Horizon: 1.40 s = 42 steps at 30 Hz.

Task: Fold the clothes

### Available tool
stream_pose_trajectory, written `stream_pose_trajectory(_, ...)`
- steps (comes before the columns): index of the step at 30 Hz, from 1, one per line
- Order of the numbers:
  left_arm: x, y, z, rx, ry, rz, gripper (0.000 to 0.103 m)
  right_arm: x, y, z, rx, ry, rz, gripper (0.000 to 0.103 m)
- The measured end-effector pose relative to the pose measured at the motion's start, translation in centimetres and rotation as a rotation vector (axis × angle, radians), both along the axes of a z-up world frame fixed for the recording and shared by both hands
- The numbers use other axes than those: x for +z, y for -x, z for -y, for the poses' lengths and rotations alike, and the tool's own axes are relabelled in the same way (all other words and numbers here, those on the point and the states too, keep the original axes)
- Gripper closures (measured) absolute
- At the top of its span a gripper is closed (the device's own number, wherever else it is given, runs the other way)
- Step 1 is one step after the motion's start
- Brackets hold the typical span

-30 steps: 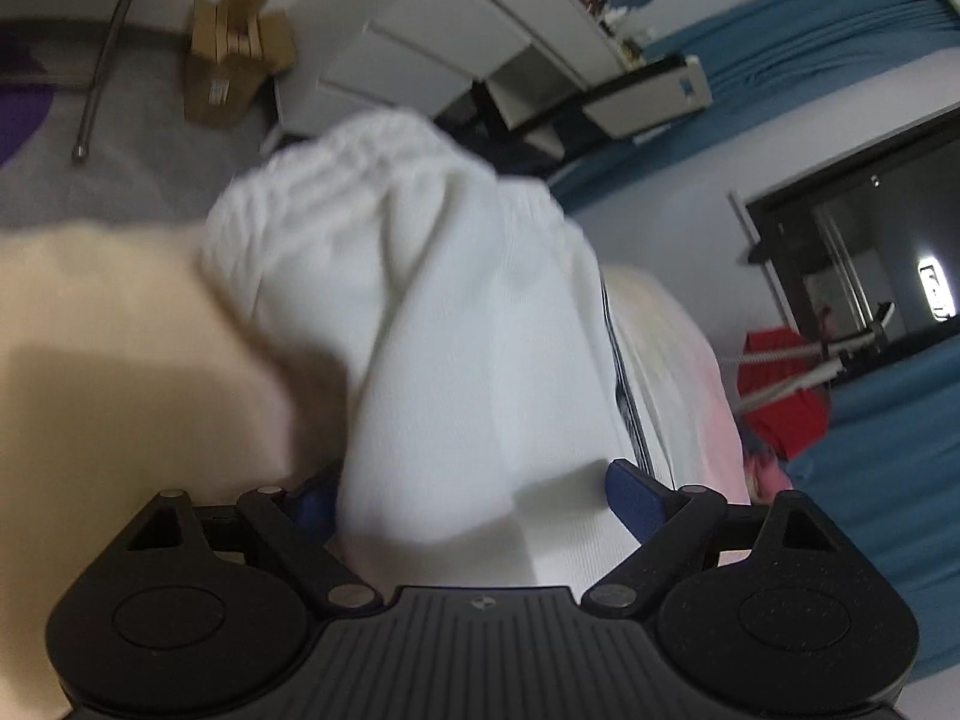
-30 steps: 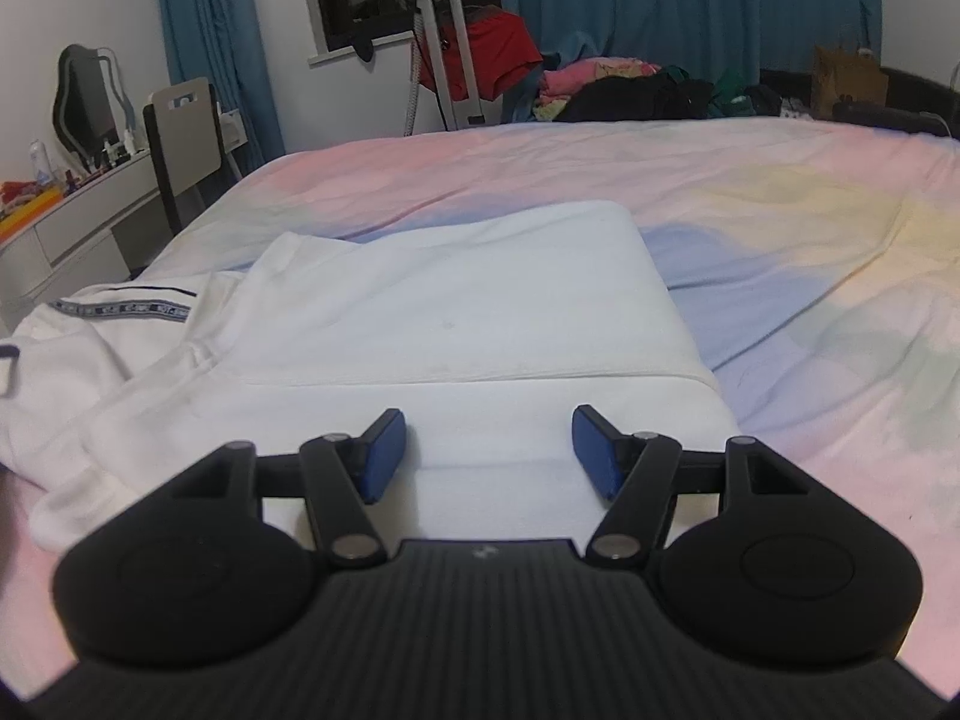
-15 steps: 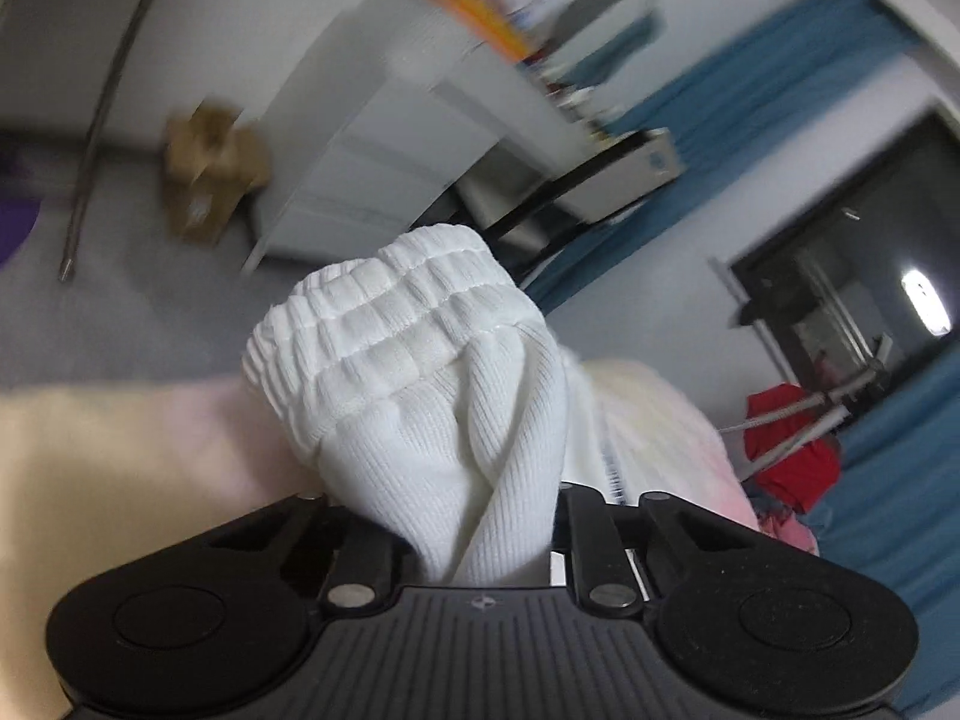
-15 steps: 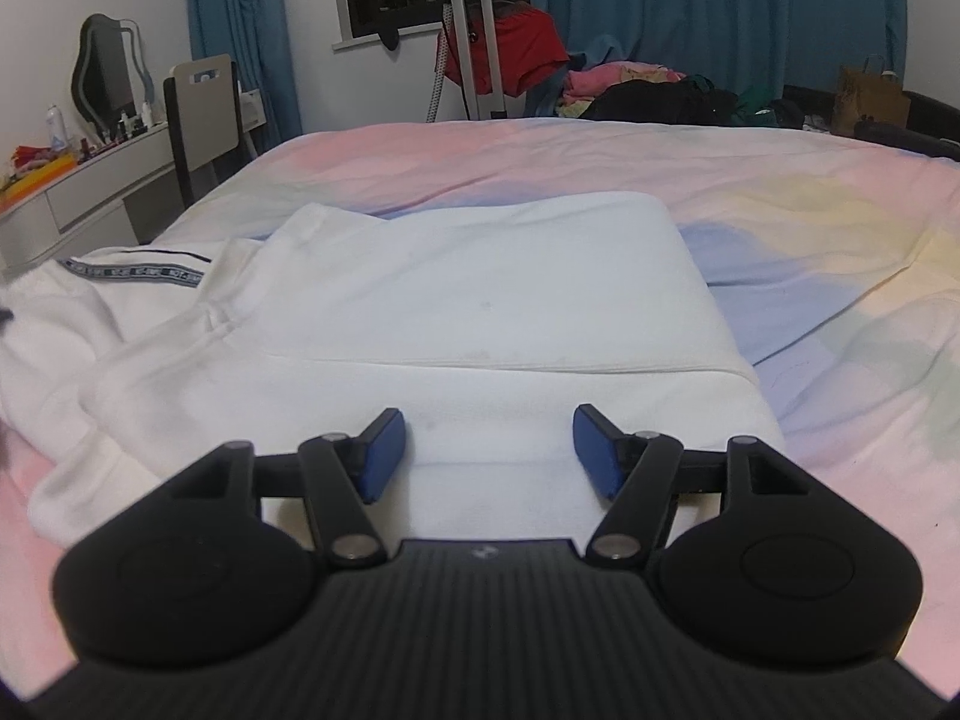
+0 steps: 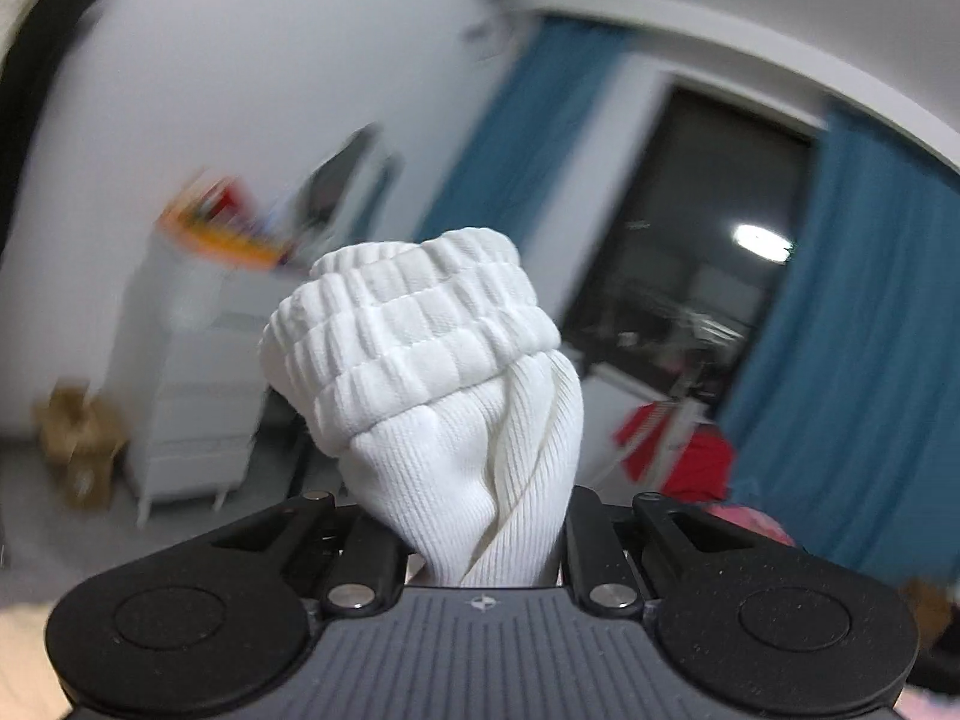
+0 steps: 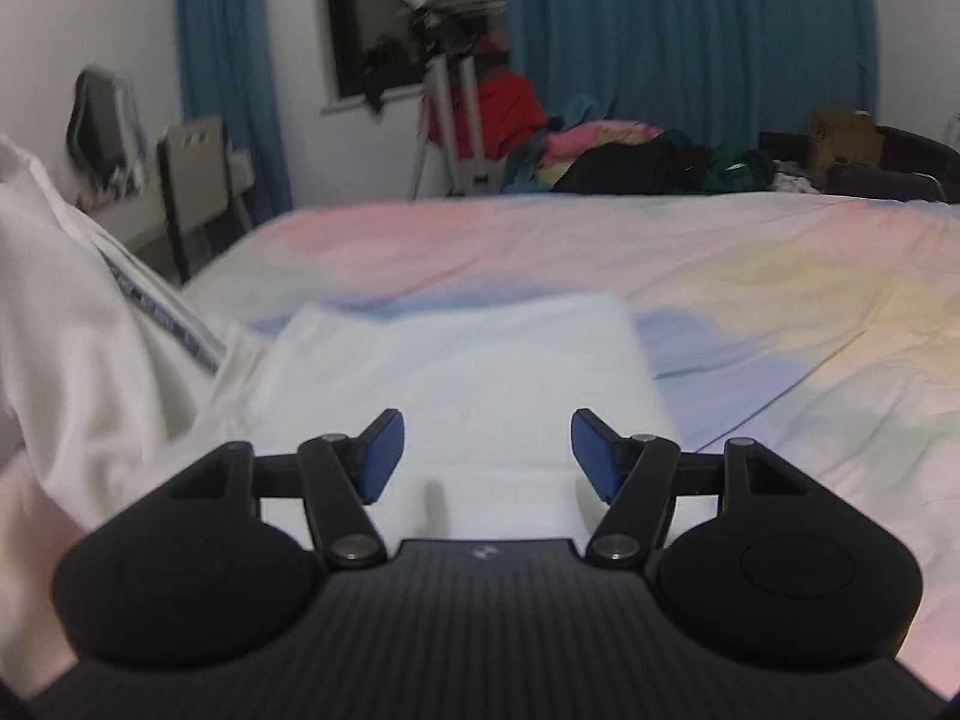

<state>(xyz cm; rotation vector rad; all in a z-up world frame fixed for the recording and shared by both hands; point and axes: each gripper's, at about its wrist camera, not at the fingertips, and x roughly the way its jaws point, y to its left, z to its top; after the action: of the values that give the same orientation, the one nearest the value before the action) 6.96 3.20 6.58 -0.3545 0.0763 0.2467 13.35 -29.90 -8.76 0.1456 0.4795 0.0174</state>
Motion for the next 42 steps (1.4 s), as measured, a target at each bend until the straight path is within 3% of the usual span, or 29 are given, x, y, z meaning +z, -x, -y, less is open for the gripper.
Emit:
stream_pose_trajectory(4,2.1,0.3,9.5,-0.069,-0.106,0.057,0.090,2.2,1.6,4.8,-0.108,-0.084,0.068,0.039)
stream_pose_trajectory(8,1.3,0.3,19.2,-0.149,-0.206,0.080,0.090,3.2,3.0,10.8,-0.238,-0.147,0.100,0.039)
stream_pose_trajectory(11,-1.8,0.4,26.3,-0.214,-0.315,0.071,0.090,3.3,3.8,15.0,-0.336,-0.239,0.114,0.037)
stream_pose_trajectory(13,-5.6,0.5,30.6,-0.277,-0.410,0.031,0.090,3.0,3.8,16.2,-0.347,-0.284,0.121,0.037)
stream_pose_trajectory(16,-11.7,-0.2,34.9,-0.387,-0.513,-0.099,0.089,2.6,3.9,17.9,-0.363,-0.351,0.131,0.037)
stream_pose_trajectory(18,-15.1,-0.6,36.5,-0.445,-0.540,-0.191,0.087,2.3,4.0,19.1,-0.374,-0.396,0.137,0.037)
stream_pose_trajectory(21,-17.5,-0.8,37.4,-0.480,-0.535,-0.238,0.082,1.7,3.6,19.9,-0.352,-0.458,0.135,0.037)
stream_pose_trajectory(24,-17.1,-1.0,37.8,-0.521,-0.532,-0.258,0.065,1.1,3.1,20.3,-0.312,-0.517,0.127,0.037)
stream_pose_trajectory(26,-16.8,-1.3,37.8,-0.552,-0.546,-0.295,0.048,0.6,2.9,20.4,-0.265,-0.589,0.127,0.037)
stream_pose_trajectory(29,-17.1,-1.9,34.4,-0.614,-0.558,-0.375,0.030,0.0,2.6,19.9,-0.203,-0.661,0.109,0.037)
stream_pose_trajectory(32,-17.1,-1.6,30.6,-0.702,-0.560,-0.416,0.024,-0.6,2.0,19.3,-0.139,-0.723,0.088,0.037)
stream_pose_trajectory(37,-15.7,0.9,26.3,-0.793,-0.564,-0.398,0.018,-0.7,2.2,17.2,-0.111,-0.720,0.063,0.036)
stream_pose_trajectory(40,-14.3,2.5,22.8,-0.745,-0.575,-0.337,0.016,-0.7,2.3,16.0,-0.095,-0.718,0.049,0.014)
stream_pose_trajectory(42,-13.3,3.5,20.5,-0.705,-0.584,-0.292,0.014,-0.8,2.5,15.6,-0.122,-0.723,0.036,0.014)
